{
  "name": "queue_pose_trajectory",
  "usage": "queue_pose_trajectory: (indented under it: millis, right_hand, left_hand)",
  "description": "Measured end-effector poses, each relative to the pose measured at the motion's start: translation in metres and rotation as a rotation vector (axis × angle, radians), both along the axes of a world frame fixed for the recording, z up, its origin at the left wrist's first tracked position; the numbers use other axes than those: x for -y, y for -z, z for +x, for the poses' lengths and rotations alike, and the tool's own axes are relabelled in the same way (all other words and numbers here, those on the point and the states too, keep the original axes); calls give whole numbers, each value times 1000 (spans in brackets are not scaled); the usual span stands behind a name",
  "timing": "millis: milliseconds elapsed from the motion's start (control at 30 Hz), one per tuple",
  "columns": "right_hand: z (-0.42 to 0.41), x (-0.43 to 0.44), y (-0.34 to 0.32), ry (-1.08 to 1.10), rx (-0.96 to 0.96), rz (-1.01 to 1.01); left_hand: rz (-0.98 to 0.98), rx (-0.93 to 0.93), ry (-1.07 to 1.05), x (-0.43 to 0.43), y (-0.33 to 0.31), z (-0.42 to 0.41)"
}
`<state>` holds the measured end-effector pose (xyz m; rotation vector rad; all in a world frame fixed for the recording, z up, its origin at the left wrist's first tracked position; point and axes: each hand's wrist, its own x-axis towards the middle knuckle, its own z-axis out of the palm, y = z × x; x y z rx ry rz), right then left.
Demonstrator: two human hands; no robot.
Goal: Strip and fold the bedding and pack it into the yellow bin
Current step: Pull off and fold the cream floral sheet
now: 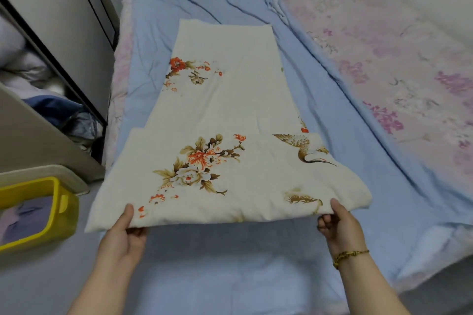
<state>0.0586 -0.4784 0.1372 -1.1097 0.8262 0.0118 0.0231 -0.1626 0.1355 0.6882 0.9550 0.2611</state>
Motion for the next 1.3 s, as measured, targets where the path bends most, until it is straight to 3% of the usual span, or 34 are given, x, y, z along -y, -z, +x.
queue_pose_trajectory:
  millis: [200,467,800,933,1100,1200,1300]
  right_hand:
    - [-76,0,-35,26,58,17]
    - [-63,-11,-26,50,55,-15]
    - [73,-19,-10,13,42,-117]
    - [149,-16,-2,-47,-11,-130]
    - [248,-20,37,-300,-31,-226]
    - [265,-18,71,-555,-104,-457]
    - [243,-7,97,-533,-253,-642]
  left_hand:
    - [-11,228,116,-22,-30,-74]
    - [20,145,111,-26,-17,-62]
    - [257,-70,142,-41,-2,87]
    - [261,-113,211,-52,0,163]
    - [436,-99,329,-56,25,252]
    - [681,-286,416,-65,60,268]
    - [866,-599,618,-76,106,245]
